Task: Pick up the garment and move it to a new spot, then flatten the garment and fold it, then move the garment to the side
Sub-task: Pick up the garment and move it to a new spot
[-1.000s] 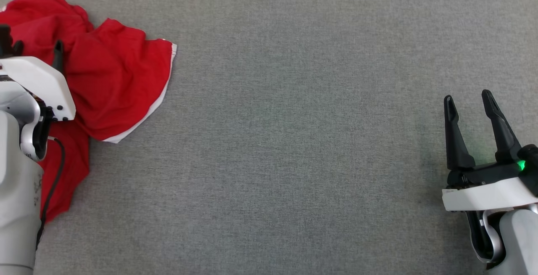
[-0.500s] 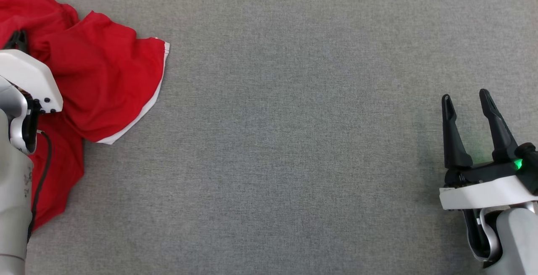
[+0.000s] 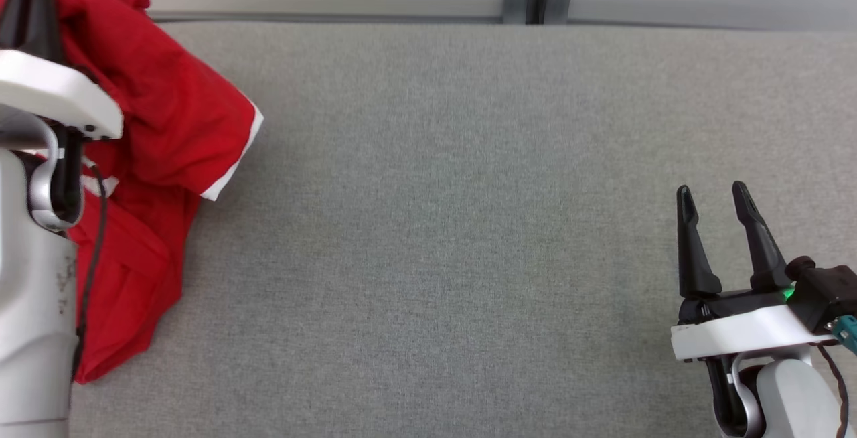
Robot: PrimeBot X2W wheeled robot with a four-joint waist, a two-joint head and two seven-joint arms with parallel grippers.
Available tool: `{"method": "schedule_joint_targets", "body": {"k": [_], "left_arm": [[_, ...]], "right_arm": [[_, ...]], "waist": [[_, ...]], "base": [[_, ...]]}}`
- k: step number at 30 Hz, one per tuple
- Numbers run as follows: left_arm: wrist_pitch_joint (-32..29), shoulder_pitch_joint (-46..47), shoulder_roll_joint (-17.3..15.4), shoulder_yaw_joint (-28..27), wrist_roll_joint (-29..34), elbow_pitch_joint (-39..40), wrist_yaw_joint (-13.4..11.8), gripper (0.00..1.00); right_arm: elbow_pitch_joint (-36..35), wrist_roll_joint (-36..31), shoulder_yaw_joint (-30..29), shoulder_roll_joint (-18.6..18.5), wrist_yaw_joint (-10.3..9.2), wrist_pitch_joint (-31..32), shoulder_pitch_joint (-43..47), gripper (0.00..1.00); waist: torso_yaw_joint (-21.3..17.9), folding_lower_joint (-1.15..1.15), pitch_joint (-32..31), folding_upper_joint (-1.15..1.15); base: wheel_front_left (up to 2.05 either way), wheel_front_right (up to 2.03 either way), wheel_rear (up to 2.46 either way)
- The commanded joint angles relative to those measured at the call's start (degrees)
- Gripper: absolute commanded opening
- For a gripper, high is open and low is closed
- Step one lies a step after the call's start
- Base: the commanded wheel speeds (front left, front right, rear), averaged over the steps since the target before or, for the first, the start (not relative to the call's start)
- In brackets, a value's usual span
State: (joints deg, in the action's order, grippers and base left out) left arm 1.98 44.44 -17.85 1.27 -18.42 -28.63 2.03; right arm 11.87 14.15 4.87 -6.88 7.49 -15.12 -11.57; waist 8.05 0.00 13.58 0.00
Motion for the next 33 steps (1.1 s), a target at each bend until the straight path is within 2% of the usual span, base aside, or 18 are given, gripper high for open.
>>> {"method": "schedule_joint_targets", "body": {"k": [1,6,7,10,16,22,31,32,33], "left_arm": [[-0.16,-0.52,0.16,0.33,-0.51,1.12,0.42,0.0],[-4.75,-2.97,2.3,2.34,-2.37,11.77,1.5,0.0],[-6.64,-4.33,3.79,3.36,-3.6,15.76,1.82,0.0],[-9.44,-5.73,5.67,4.93,-4.96,21.16,1.67,0.0],[-12.11,-7.82,9.84,10.22,-4.56,26.79,1.09,0.0],[-11.54,-7.18,13.24,15.03,-5.13,23.98,0.0,0.0],[-5.86,-2.31,14.81,21.15,-10.21,8.81,-3.18,0.0],[-4.84,-1.56,14.88,22.21,-10.76,7.12,-3.78,0.44],[-3.94,-1.0,14.82,23.16,-11.87,5.55,-4.19,1.0]], "right_arm": [[0.01,-0.15,-0.01,0.04,0.0,-0.06,0.57,1.0],[0.49,-0.74,-0.48,1.48,0.0,-0.05,1.23,1.0],[0.65,-0.9,-0.72,1.96,0.0,-0.05,1.56,1.0],[0.71,-1.01,-1.1,2.57,0.0,-0.05,1.82,1.0],[0.47,-0.97,-0.77,3.25,0.0,-0.05,1.15,1.0],[-0.38,-0.29,-0.5,3.61,0.0,-0.05,-0.45,1.0],[-1.04,1.91,0.33,3.89,0.0,-0.05,-2.72,1.0],[-0.95,2.37,0.61,3.93,0.0,-0.05,-2.81,1.0],[-0.81,2.74,0.84,3.95,0.0,-0.05,-2.79,1.0]], "waist": [[-0.02,0.0,-2.73,0.0],[-0.87,0.0,-6.16,0.0],[-1.53,0.0,-7.34,0.0],[-2.81,0.0,-8.22,0.0],[-6.67,0.0,-8.03,0.0],[-12.28,0.0,-6.1,0.0],[-20.69,0.0,-2.36,0.0],[-21.36,0.0,-2.11,0.0],[-21.94,0.0,-1.92,0.0]], "base": [[0.0,0.0,0.0],[0.0,0.0,0.0],[0.0,0.0,0.0],[0.0,0.0,0.0],[0.0,0.0,0.0],[0.0,0.0,0.0],[0.0,0.0,0.0],[0.0,0.0,0.0],[0.0,0.0,0.0]]}}
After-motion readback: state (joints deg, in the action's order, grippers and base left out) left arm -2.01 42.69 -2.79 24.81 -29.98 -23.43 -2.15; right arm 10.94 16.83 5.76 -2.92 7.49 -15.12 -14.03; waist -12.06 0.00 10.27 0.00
